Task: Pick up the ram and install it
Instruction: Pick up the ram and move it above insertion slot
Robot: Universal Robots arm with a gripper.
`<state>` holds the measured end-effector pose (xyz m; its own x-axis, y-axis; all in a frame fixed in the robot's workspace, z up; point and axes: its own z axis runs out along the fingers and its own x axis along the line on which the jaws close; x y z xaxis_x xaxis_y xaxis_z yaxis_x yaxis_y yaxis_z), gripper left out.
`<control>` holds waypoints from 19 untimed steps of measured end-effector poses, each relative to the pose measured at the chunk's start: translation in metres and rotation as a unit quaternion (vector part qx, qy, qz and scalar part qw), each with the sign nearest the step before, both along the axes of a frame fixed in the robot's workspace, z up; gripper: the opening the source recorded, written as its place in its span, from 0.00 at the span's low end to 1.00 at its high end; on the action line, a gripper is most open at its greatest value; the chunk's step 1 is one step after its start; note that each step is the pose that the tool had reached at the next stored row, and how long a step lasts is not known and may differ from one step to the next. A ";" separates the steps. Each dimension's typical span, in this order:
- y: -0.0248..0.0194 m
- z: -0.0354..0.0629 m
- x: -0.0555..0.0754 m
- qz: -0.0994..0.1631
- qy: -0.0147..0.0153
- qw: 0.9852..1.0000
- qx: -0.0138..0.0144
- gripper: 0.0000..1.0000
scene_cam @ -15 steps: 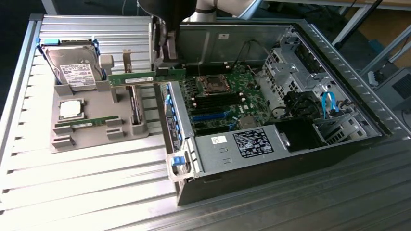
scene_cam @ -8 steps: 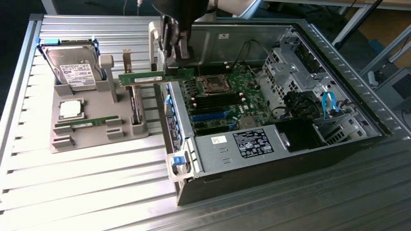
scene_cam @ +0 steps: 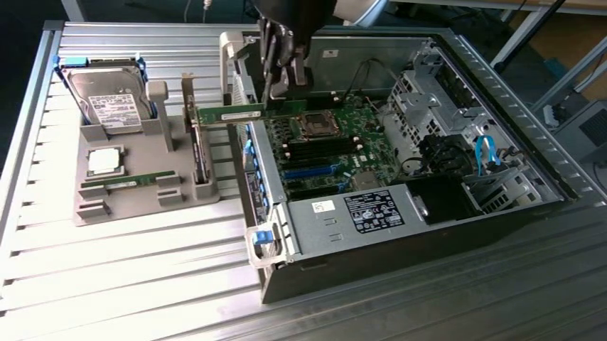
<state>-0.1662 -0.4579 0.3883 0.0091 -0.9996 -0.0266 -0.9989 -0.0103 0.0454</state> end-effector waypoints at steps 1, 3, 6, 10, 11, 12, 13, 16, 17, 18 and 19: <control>0.0000 0.0000 0.003 0.000 0.000 1.000 0.000 0.13; 0.0000 0.0000 0.010 0.000 0.000 1.000 0.000 0.13; 0.0000 0.0000 0.017 0.000 0.000 1.000 0.000 0.13; 0.0000 0.0000 0.027 0.000 0.000 1.000 0.000 0.13; 0.0000 0.0000 0.029 0.000 0.000 1.000 0.000 0.13; 0.0000 0.0000 0.032 0.000 0.000 1.000 0.000 0.13; 0.0000 0.0000 0.034 0.000 0.000 1.000 0.000 0.13; 0.0000 0.0000 0.043 0.000 0.000 1.000 0.000 0.13; 0.0000 0.0000 0.045 0.000 0.000 1.000 0.000 0.13; 0.0000 0.0000 0.047 0.000 0.000 1.000 0.000 0.13; 0.0000 0.0000 0.050 0.000 0.000 1.000 0.000 0.13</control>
<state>-0.1163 -0.4579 0.3883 0.0093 -0.9996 -0.0266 -0.9989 -0.0105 0.0455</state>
